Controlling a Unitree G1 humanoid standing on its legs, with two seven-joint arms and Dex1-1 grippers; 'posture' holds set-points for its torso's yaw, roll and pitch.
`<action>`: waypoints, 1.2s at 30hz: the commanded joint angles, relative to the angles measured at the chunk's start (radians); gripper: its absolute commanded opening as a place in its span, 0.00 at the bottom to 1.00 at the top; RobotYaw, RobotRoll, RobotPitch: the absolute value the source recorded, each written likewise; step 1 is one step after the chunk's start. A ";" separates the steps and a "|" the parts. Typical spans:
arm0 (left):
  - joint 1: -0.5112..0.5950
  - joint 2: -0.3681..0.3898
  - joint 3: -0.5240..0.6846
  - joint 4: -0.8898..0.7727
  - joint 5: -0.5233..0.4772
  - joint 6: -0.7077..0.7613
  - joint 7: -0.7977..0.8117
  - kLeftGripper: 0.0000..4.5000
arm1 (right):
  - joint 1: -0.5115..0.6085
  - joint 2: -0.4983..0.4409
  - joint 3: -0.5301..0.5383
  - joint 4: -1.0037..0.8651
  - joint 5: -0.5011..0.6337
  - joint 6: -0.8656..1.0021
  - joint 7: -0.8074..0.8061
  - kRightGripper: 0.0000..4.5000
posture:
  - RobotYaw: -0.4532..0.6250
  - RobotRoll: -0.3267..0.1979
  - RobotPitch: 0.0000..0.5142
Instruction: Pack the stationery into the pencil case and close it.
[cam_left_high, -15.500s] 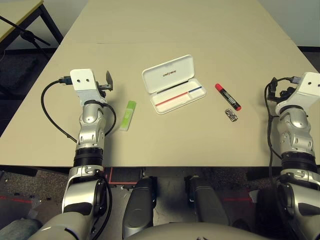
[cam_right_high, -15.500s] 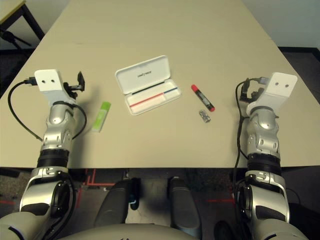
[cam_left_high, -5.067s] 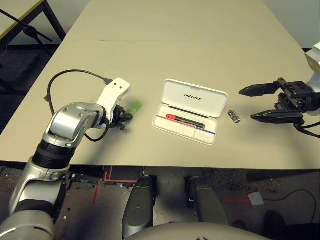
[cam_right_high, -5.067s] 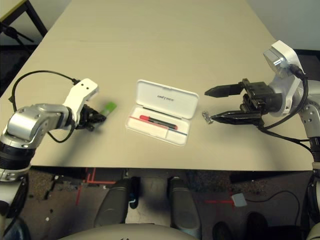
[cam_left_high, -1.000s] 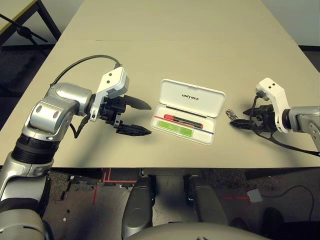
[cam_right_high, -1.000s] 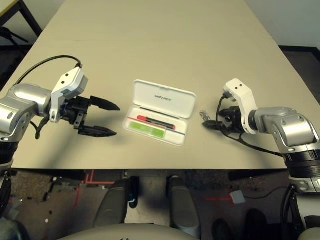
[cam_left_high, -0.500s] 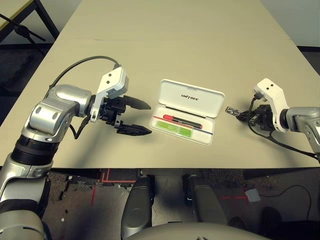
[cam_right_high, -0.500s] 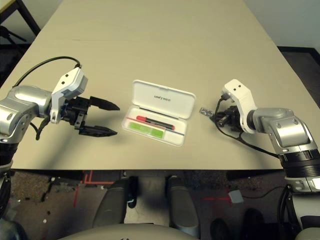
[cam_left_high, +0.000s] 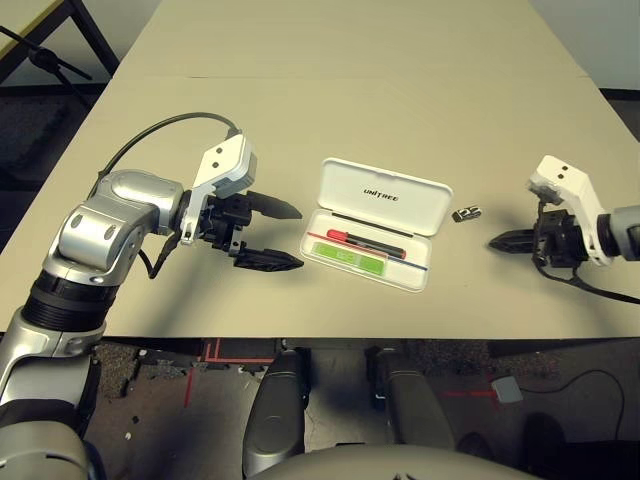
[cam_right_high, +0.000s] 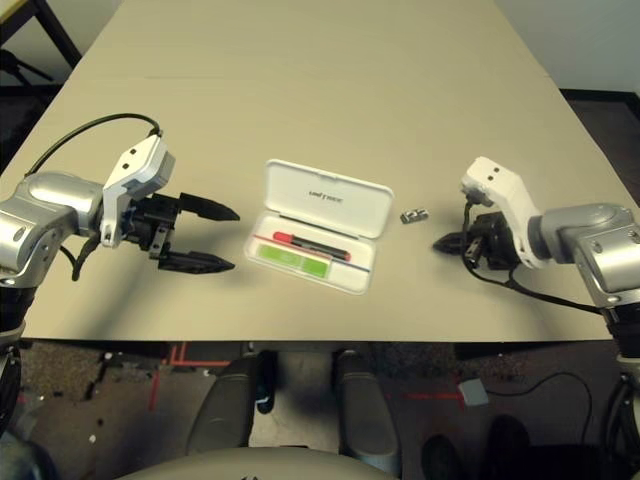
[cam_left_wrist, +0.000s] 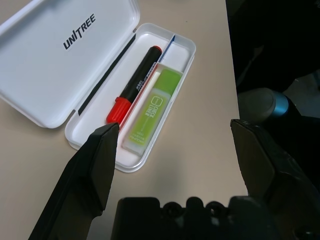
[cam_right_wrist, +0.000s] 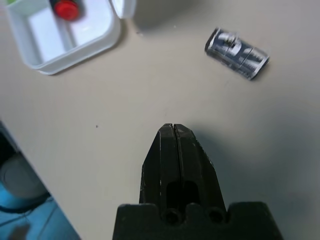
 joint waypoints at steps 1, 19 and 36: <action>0.011 0.012 0.006 0.005 -0.001 -0.012 -0.009 1.00 | -0.013 -0.016 0.017 -0.017 -0.001 -0.028 0.044 0.00 | 0.55 0.62 0.39; 0.006 0.007 0.003 0.007 0.004 -0.015 0.002 1.00 | -0.112 -0.050 0.037 0.027 -0.032 -0.069 0.155 0.30 | 0.55 0.62 0.37; 0.008 0.004 0.005 0.006 0.002 -0.020 0.005 1.00 | -0.163 0.033 0.058 0.216 -0.143 -0.365 0.129 0.99 | 0.55 0.62 0.36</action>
